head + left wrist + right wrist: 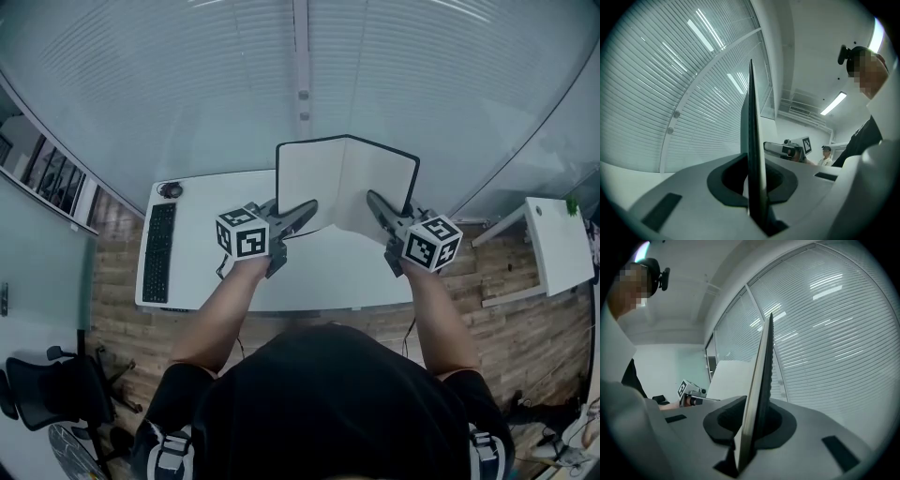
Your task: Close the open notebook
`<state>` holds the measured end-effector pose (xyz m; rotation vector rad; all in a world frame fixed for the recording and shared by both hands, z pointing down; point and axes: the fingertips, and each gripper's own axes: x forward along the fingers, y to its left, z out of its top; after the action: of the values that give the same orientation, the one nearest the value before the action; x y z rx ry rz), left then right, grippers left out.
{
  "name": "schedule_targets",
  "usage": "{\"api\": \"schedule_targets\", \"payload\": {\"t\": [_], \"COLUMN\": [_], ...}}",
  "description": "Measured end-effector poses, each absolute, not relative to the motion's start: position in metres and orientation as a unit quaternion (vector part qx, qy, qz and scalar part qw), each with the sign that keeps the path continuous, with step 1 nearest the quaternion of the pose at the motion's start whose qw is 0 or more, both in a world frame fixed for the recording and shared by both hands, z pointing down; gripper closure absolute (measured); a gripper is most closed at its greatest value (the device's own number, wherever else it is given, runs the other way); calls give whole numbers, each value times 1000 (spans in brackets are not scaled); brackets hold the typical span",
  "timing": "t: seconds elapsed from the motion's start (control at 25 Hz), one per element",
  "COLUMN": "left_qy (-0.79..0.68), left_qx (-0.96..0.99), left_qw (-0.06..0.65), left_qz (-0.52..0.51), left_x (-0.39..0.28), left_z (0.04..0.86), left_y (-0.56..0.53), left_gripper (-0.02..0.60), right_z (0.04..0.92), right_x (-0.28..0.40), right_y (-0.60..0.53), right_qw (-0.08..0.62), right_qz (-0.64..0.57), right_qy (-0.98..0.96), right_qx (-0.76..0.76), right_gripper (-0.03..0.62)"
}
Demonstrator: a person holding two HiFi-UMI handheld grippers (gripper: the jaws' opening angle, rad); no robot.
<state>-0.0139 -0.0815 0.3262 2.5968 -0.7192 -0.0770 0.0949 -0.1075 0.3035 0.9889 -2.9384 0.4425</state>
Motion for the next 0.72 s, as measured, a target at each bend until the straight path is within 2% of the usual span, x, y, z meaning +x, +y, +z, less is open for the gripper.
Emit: {"api": "schedule_targets", "payload": {"t": [0.72], "left_qy": [-270], "left_qx": [934], "left_qw": [234], "left_qz": [-23], "left_x": [53], "left_z": [326], "left_y": [-139], "left_gripper": [537], "right_z": [304], "right_x": [159], "right_y": [-169], "right_qw": [16], "right_qz": [150], "right_qy": [-941], "right_qx": [304], "right_gripper": [519]}}
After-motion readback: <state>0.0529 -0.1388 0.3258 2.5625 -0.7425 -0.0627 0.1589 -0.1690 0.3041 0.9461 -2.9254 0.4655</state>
